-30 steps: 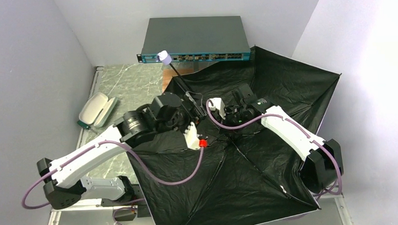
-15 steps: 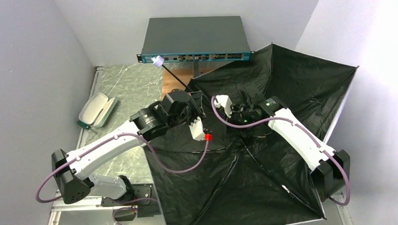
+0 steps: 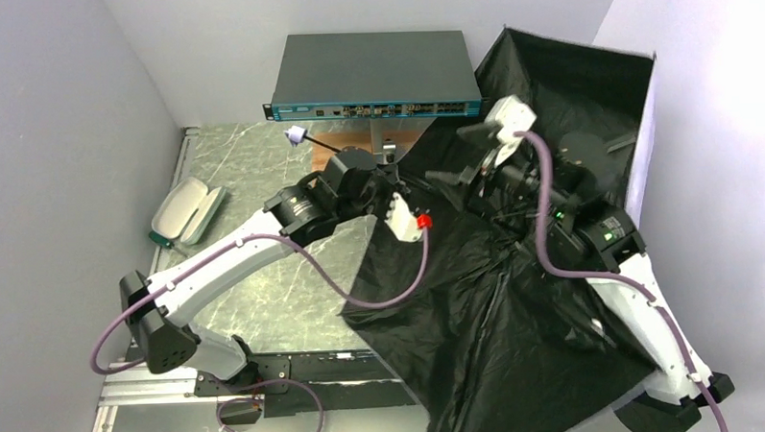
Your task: Open the umbrella
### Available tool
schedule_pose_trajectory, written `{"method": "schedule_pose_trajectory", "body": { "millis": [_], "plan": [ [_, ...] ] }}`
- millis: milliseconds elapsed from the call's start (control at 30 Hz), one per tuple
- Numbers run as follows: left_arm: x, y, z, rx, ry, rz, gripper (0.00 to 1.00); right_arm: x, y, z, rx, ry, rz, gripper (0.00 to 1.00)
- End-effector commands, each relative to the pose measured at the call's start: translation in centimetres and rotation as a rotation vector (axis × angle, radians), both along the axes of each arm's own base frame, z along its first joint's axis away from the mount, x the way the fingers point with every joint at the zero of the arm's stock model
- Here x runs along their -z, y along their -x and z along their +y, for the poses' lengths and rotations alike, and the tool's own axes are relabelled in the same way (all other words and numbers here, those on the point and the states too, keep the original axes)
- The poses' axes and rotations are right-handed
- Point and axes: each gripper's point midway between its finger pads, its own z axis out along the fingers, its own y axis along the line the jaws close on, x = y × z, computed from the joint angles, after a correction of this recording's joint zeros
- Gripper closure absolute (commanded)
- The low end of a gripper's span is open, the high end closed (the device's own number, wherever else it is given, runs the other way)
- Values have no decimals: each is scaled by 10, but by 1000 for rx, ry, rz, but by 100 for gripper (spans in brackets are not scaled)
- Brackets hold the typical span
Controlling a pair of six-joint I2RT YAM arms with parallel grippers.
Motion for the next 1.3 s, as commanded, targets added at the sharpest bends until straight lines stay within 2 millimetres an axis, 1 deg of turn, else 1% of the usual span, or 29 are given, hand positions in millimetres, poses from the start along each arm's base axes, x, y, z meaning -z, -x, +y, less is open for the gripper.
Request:
{"method": "schedule_pose_trajectory", "body": {
  "millis": [0,33,100,133,167,333,467,500,600,700,733,800,867,933,1000,1033,1100,1133,1167,1200,1267],
  "plan": [
    [-82,-5,-32,-60,470,141,100,-100,6,4,-15,-231,-149,5],
    [-86,-8,-35,-73,500,165,100,-109,7,5,-23,-239,-161,5],
    [-86,-14,-47,-95,546,223,100,-129,9,2,-17,-265,-190,5],
    [-88,-17,-51,-105,576,246,100,-139,10,2,-17,-274,-211,5],
    [-89,-24,-53,-142,606,260,100,-148,12,1,-19,-283,-232,5],
    [-102,-43,-66,-217,762,358,100,-196,21,-3,-35,-326,-336,5],
    [-119,-60,-68,-272,911,472,100,-233,38,-2,-98,-348,-440,5],
    [-119,-65,-68,-287,931,504,100,-244,45,-2,-120,-356,-479,5],
    [-127,-77,-69,-308,995,582,100,-268,59,1,-181,-383,-547,5],
    [-126,-85,-72,-326,1014,621,100,-285,79,8,-290,-412,-587,5],
    [-124,-87,-72,-331,1027,643,100,-287,84,11,-325,-415,-587,5],
    [-120,-94,-70,-349,1045,660,100,-284,88,18,-383,-416,-569,5],
    [-119,-99,-67,-362,1071,672,100,-278,84,23,-400,-406,-555,5],
    [-121,-103,-64,-368,1088,669,100,-264,80,28,-410,-382,-526,6],
    [-123,-108,-59,-380,1108,673,100,-241,76,35,-413,-345,-499,6],
    [-123,-112,-54,-391,1124,681,100,-229,75,38,-412,-327,-484,7],
    [-127,-119,-44,-406,1162,713,100,-196,75,45,-414,-259,-469,8],
    [-130,-122,-37,-407,1183,733,100,-176,77,48,-406,-209,-478,9],
    [-135,-127,-29,-405,1202,745,100,-157,78,48,-389,-132,-539,10],
    [-139,-128,-23,-398,1215,757,100,-124,74,51,-387,-64,-530,12],
    [-146,-130,-13,-387,1245,794,100,-91,81,41,-377,10,-555,17]
  ]
}}
